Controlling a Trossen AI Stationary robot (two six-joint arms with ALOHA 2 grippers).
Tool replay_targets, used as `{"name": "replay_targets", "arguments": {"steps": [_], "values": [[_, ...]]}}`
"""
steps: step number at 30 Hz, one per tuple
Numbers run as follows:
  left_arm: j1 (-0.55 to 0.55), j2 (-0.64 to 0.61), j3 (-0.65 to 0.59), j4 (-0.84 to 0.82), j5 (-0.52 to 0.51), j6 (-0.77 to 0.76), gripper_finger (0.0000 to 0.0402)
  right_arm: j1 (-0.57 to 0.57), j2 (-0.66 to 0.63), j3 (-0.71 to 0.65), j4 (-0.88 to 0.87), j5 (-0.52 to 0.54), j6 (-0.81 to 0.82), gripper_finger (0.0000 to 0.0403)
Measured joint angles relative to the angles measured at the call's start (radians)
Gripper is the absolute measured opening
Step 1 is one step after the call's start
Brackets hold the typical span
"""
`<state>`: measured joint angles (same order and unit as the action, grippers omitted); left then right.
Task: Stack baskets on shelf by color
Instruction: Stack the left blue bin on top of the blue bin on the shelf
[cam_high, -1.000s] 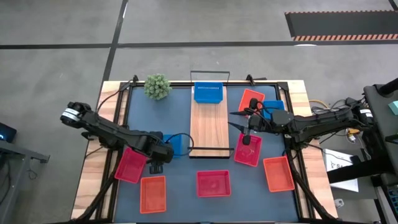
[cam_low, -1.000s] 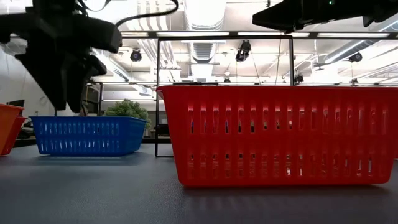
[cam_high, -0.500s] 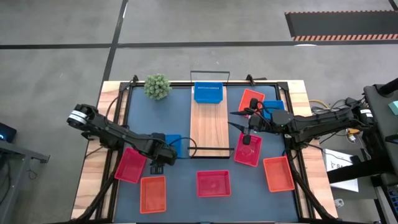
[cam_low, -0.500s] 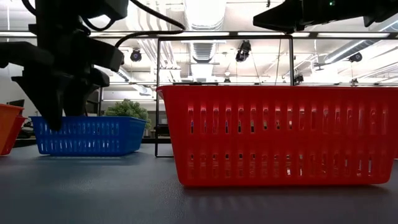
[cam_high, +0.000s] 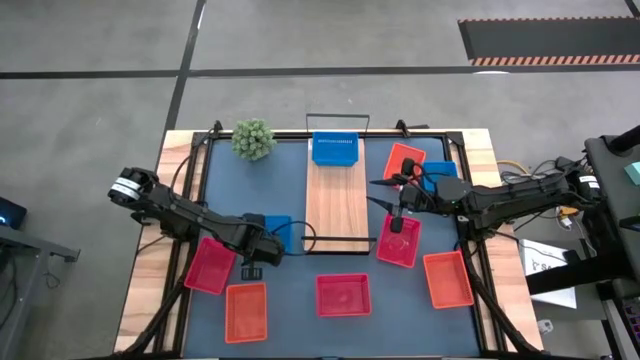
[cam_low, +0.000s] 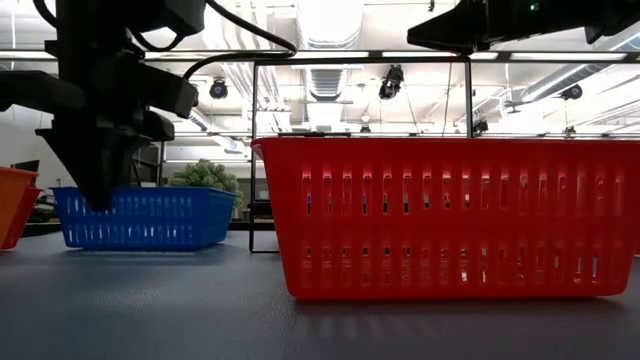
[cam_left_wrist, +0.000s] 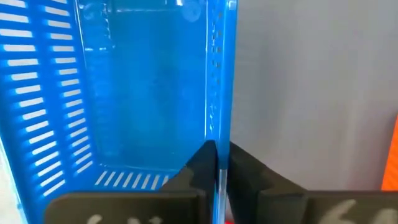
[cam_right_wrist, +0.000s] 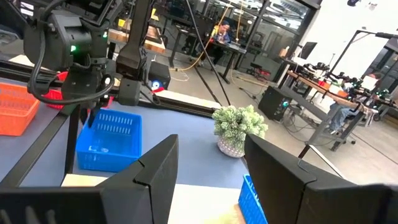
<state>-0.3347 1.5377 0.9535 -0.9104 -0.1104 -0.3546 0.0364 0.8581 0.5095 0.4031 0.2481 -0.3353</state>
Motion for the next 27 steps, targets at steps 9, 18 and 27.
{"name": "replay_targets", "arguments": {"steps": [9,18,27], "values": [[0.001,-0.002,0.036,-0.125,0.003,-0.006,0.0002,0.000,-0.006,0.000,-0.006,0.000,-0.005,0.0178],[0.001,-0.002,0.192,-0.371,-0.076,0.018,0.0001,0.000,-0.074,-0.001,-0.090,0.000,0.010,0.0178],[0.062,-0.003,0.314,-0.393,-0.282,0.151,0.0000,0.000,-0.141,-0.002,-0.191,-0.001,0.048,0.0178]]}}
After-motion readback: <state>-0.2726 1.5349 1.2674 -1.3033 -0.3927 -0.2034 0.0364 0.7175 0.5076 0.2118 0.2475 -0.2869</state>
